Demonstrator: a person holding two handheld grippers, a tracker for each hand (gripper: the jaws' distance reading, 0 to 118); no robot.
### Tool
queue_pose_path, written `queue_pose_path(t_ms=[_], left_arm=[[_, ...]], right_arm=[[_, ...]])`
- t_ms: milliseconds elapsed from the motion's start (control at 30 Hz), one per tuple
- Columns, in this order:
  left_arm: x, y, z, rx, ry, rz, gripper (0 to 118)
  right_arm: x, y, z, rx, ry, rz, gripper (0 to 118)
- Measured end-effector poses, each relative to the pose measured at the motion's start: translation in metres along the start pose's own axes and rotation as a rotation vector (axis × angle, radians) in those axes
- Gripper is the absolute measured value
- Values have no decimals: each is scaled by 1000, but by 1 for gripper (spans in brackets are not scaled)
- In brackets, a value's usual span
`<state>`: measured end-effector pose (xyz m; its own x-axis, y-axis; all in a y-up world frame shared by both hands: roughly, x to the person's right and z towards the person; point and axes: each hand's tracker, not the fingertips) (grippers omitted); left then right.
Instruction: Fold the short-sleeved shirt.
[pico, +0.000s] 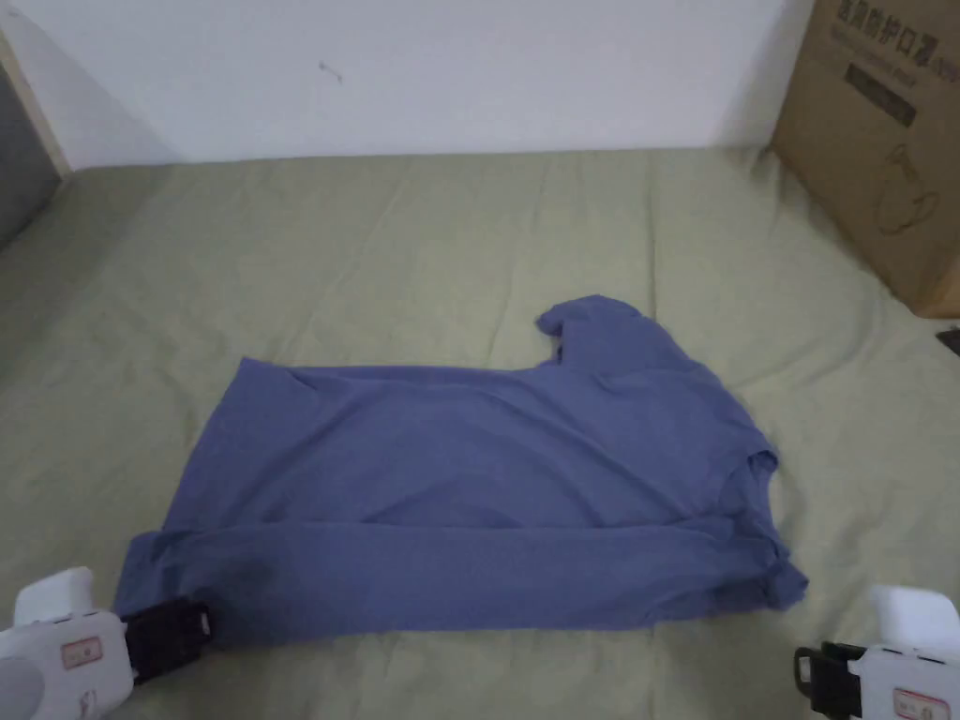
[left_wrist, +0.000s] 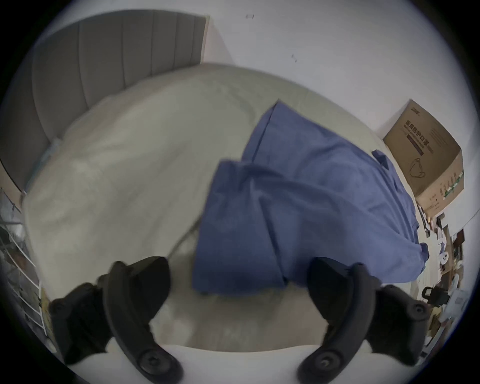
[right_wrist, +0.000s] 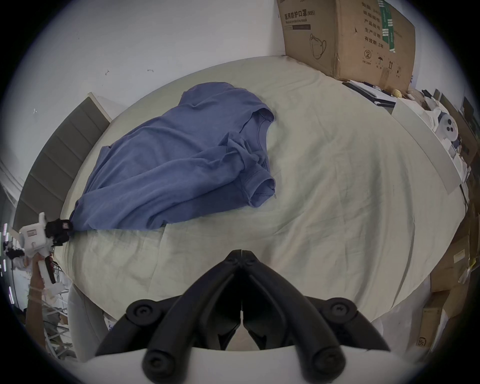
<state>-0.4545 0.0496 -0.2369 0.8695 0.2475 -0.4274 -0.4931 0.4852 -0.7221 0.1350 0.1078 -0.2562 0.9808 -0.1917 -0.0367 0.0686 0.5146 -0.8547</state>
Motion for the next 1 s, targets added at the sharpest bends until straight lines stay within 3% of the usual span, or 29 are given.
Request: queue_pose_path(t_ms=[33,100,133,200,233,267,300,333,367,433,500,600,700,800,900,1000], left_arm=[[3,-7,-7,14,98,-6,98],[18,-6,4,66,128,-107,96],[22,-3,8,71,137,-141,84],[27,1,11,95,146,-192,53],[27,1,9,86,138,-200,38],[29,3,7,79,137,-198,31],[32,5,7,64,139,-209,27],[33,6,8,71,134,-215,15],[43,6,15,67,83,-200,11],[50,7,14,60,124,-212,11],[55,5,23,62,123,-218,11],[52,7,31,53,95,-194,11],[32,13,35,43,68,-175,11],[34,14,42,48,59,-185,11],[29,16,50,54,51,-198,11],[20,11,63,45,41,-212,11]], right_arm=[[-1,1,-2,2,0,0,0],[-4,4,-5,5,-4,6,0],[-1,8,-10,7,-9,12,8],[-2,17,-19,0,-21,26,52],[-3,24,-26,-8,-27,33,82],[-2,29,-32,-9,-35,38,93],[-1,35,-38,5,-33,42,95],[0,41,-46,11,-34,49,94],[0,48,-56,-5,-59,54,94],[2,57,-74,-42,-67,56,92],[2,65,-87,-54,-55,54,78],[-5,68,-92,-80,-63,119,65],[-4,68,-74,-47,-49,152,14],[-3,69,-64,-45,-11,105,10],[7,70,-44,-16,59,-25,10],[13,65,-19,3,70,-39,10]])
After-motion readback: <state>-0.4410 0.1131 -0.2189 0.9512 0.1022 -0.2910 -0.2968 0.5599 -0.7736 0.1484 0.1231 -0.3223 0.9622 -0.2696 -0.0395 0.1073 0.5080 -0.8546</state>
